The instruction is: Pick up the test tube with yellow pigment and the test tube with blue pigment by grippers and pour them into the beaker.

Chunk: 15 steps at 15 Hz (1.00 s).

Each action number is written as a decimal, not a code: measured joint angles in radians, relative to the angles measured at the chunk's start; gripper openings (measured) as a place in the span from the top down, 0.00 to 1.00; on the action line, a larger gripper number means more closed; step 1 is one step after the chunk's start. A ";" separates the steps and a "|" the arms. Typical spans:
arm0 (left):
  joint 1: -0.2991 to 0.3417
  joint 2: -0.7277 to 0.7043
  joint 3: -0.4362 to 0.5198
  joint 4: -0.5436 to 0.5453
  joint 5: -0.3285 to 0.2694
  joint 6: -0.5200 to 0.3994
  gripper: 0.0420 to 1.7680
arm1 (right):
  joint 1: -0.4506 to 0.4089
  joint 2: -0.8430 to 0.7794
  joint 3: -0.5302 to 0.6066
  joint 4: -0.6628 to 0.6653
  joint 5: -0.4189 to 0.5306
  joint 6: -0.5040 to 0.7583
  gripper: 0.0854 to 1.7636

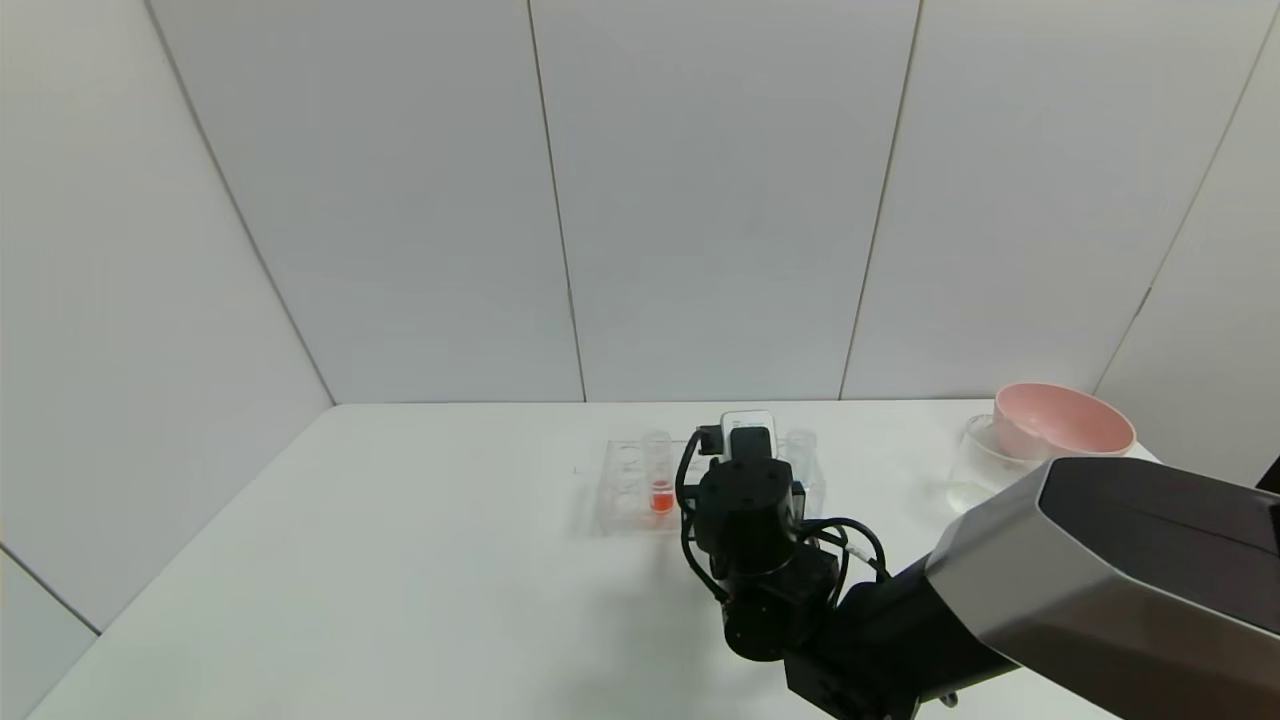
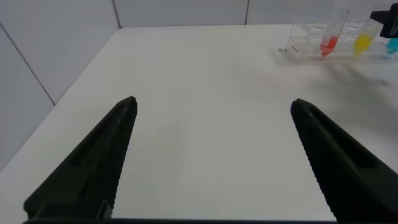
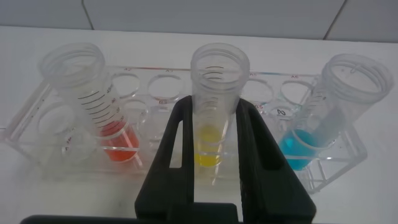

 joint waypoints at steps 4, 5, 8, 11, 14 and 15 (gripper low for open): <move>0.000 0.000 0.000 0.000 0.000 0.000 0.00 | 0.003 -0.070 0.003 0.007 -0.003 -0.049 0.77; 0.000 0.000 0.000 0.000 0.000 0.000 0.00 | 0.006 -0.095 0.004 0.007 -0.004 -0.070 0.77; 0.000 0.000 0.000 0.000 0.000 0.000 0.00 | 0.018 -0.166 0.004 0.007 -0.004 -0.126 0.77; 0.000 0.000 0.000 0.000 0.000 0.000 0.00 | 0.029 -0.204 0.010 0.006 -0.003 -0.133 0.77; 0.000 0.000 0.000 0.000 0.000 0.000 0.00 | 0.042 -0.221 0.022 0.005 -0.003 -0.133 0.77; 0.000 0.000 0.000 0.000 0.000 0.000 0.00 | 0.046 -0.225 0.024 0.006 -0.004 -0.133 0.77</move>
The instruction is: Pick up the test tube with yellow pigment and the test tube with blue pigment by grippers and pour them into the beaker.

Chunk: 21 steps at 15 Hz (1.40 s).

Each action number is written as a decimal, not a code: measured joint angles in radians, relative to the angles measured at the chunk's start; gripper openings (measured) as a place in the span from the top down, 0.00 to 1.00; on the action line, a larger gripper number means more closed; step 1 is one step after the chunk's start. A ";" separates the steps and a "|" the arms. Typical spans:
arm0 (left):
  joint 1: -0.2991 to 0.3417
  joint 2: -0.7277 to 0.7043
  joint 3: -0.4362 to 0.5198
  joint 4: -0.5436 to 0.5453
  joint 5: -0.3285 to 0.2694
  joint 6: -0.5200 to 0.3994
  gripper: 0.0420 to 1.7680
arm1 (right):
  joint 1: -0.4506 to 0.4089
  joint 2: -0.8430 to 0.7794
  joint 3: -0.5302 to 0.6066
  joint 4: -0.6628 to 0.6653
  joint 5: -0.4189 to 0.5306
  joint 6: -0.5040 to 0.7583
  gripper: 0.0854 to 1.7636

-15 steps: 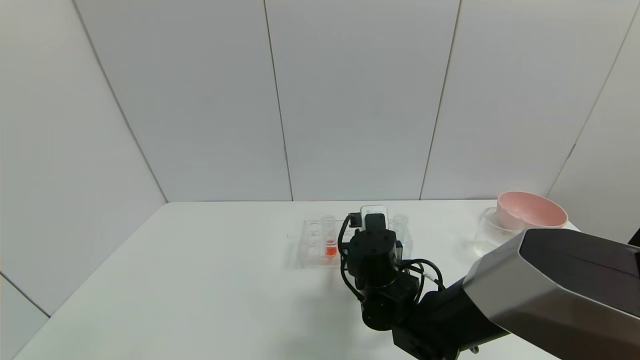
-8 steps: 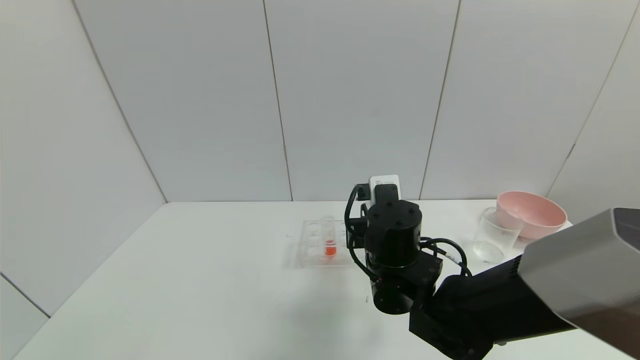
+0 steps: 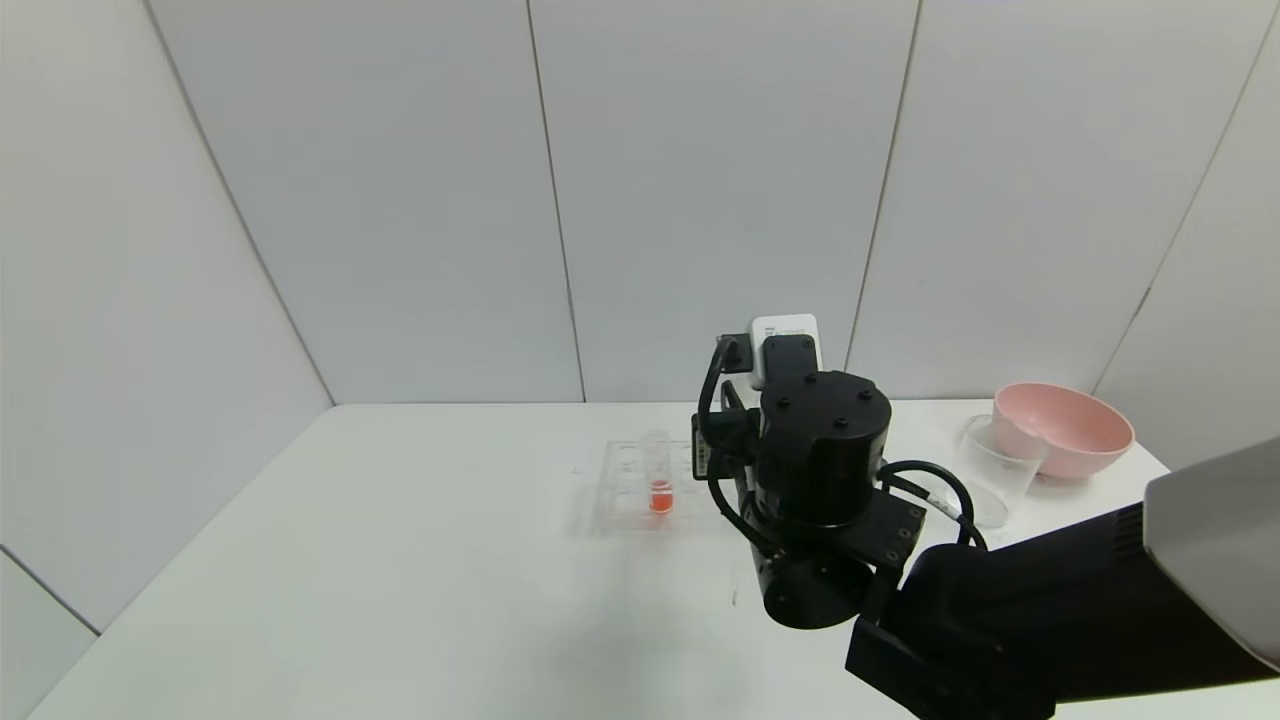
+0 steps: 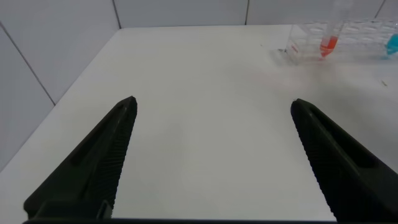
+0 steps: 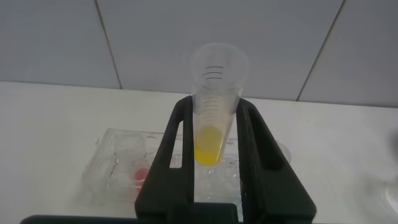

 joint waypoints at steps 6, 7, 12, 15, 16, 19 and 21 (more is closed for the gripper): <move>0.000 0.000 0.000 0.000 0.000 0.000 0.00 | -0.008 -0.091 0.106 0.008 0.097 -0.019 0.77; 0.000 0.000 0.000 0.000 0.000 0.000 0.00 | -0.020 -0.123 0.145 0.010 0.150 -0.020 0.77; 0.000 0.000 0.000 0.000 0.000 0.000 0.00 | -0.177 -0.353 0.345 0.108 0.524 -0.027 0.77; 0.000 0.000 0.000 0.000 0.000 0.000 0.00 | -0.380 -0.527 0.401 0.324 0.893 -0.034 0.77; 0.000 0.000 0.000 0.000 0.000 0.000 0.00 | -0.467 -0.581 0.407 0.401 1.026 -0.046 0.77; 0.000 0.000 0.000 0.000 0.000 0.000 0.00 | -0.727 -0.684 0.408 0.532 1.332 -0.155 0.77; 0.000 0.000 0.000 0.000 0.000 0.000 0.00 | -0.868 -0.703 0.408 0.583 1.448 -0.261 0.77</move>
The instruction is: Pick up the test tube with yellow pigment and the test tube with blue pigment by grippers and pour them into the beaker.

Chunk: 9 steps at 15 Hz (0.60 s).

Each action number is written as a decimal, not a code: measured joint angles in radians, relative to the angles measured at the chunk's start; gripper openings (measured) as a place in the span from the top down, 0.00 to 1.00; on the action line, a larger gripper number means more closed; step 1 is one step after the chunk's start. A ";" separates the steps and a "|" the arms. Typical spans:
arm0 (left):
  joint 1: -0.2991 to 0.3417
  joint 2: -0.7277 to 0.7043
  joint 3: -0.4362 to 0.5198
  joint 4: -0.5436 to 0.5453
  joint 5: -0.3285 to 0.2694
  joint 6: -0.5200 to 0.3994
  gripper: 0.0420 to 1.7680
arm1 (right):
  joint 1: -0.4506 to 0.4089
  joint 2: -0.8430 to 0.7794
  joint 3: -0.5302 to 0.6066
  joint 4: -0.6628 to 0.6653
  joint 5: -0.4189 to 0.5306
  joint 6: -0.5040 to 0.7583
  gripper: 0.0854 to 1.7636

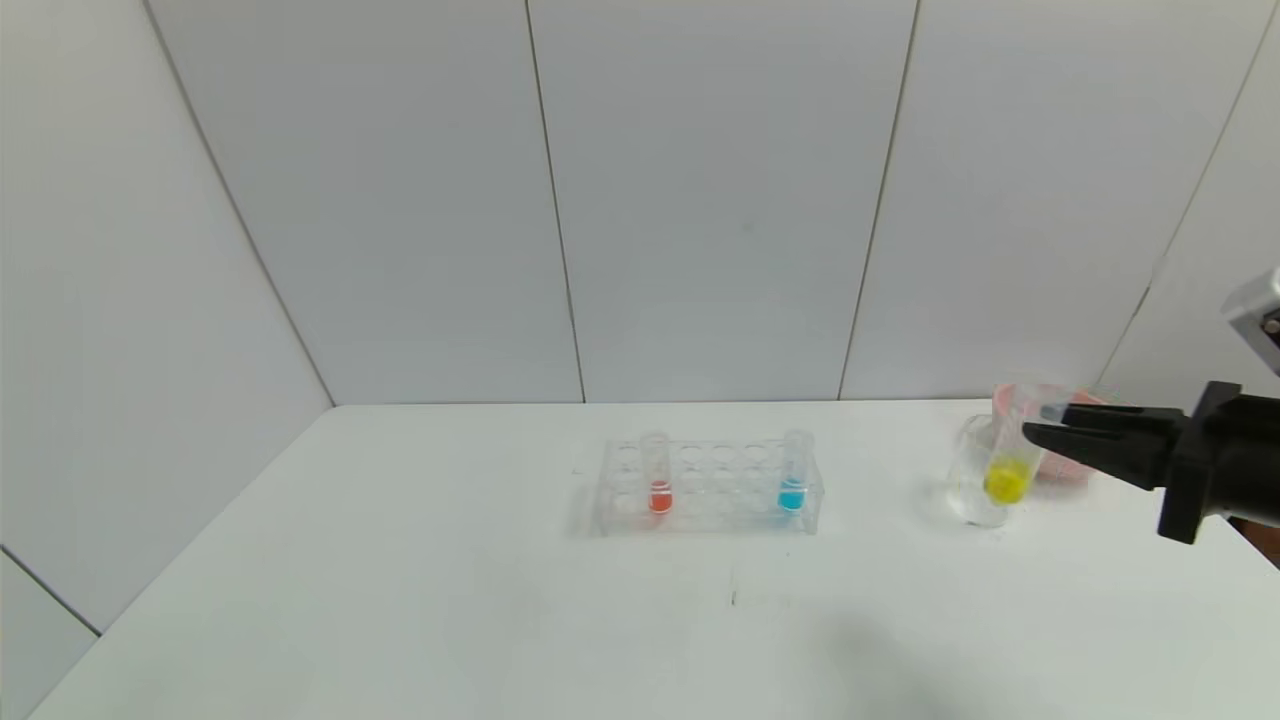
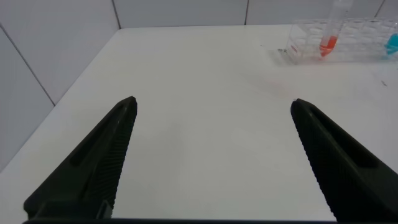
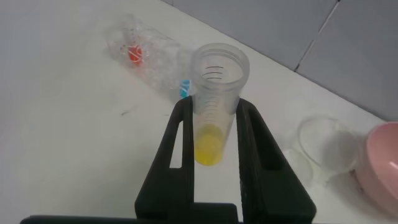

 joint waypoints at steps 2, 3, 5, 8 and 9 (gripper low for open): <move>0.000 0.000 0.000 0.000 0.000 0.001 0.00 | -0.107 0.015 -0.010 0.025 0.074 -0.080 0.77; 0.000 0.000 0.000 0.000 0.000 0.000 0.00 | -0.144 0.033 -0.019 0.030 0.087 -0.104 0.77; 0.000 0.000 0.000 0.000 0.000 0.000 0.00 | -0.201 0.084 -0.048 0.040 0.092 -0.154 0.77; 0.000 0.000 0.000 0.000 0.000 0.000 0.00 | -0.261 0.171 -0.130 0.104 0.094 -0.205 0.77; 0.000 0.000 0.000 0.000 0.000 0.000 0.00 | -0.273 0.198 -0.169 0.146 0.092 -0.218 0.77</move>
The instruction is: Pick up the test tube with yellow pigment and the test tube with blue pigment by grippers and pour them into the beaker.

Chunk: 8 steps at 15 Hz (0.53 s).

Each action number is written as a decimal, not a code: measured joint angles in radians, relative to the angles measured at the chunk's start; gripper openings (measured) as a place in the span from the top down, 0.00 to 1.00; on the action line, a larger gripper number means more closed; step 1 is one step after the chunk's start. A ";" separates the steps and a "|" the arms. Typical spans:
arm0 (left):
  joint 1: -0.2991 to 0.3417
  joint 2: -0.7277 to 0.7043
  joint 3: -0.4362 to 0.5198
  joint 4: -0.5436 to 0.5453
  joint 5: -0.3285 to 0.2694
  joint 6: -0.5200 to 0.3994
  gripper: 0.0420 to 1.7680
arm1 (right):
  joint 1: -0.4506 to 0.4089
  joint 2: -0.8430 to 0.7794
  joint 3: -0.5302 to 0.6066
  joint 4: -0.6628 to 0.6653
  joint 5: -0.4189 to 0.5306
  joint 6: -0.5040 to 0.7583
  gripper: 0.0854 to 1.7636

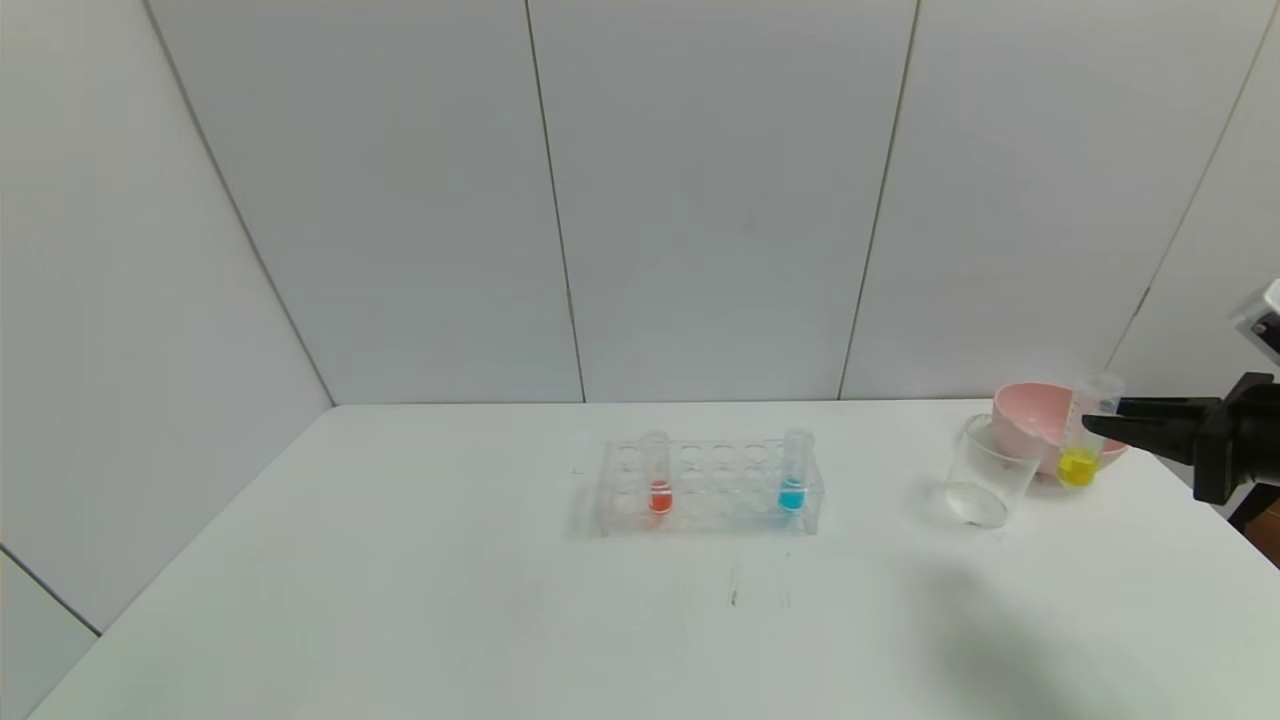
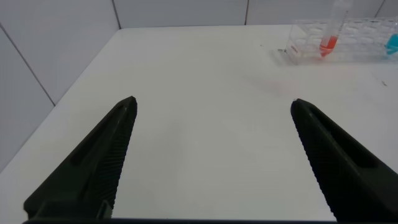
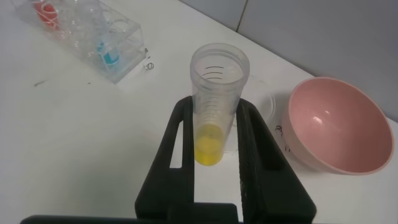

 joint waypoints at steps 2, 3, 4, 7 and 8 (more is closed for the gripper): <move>0.000 0.000 0.000 0.000 0.000 0.000 0.00 | -0.020 0.051 -0.093 0.102 -0.008 -0.043 0.77; 0.000 0.000 0.000 0.000 0.000 0.001 0.00 | -0.027 0.074 -0.141 0.154 -0.024 -0.064 0.77; 0.000 0.000 0.000 0.000 0.000 0.000 0.00 | -0.031 0.095 -0.193 0.205 -0.054 -0.089 0.77; 0.000 0.000 0.000 0.000 0.000 0.000 0.00 | -0.030 0.163 -0.346 0.348 -0.161 -0.150 0.77; 0.000 0.000 0.000 0.000 0.000 0.000 0.00 | -0.026 0.187 -0.393 0.397 -0.198 -0.180 0.77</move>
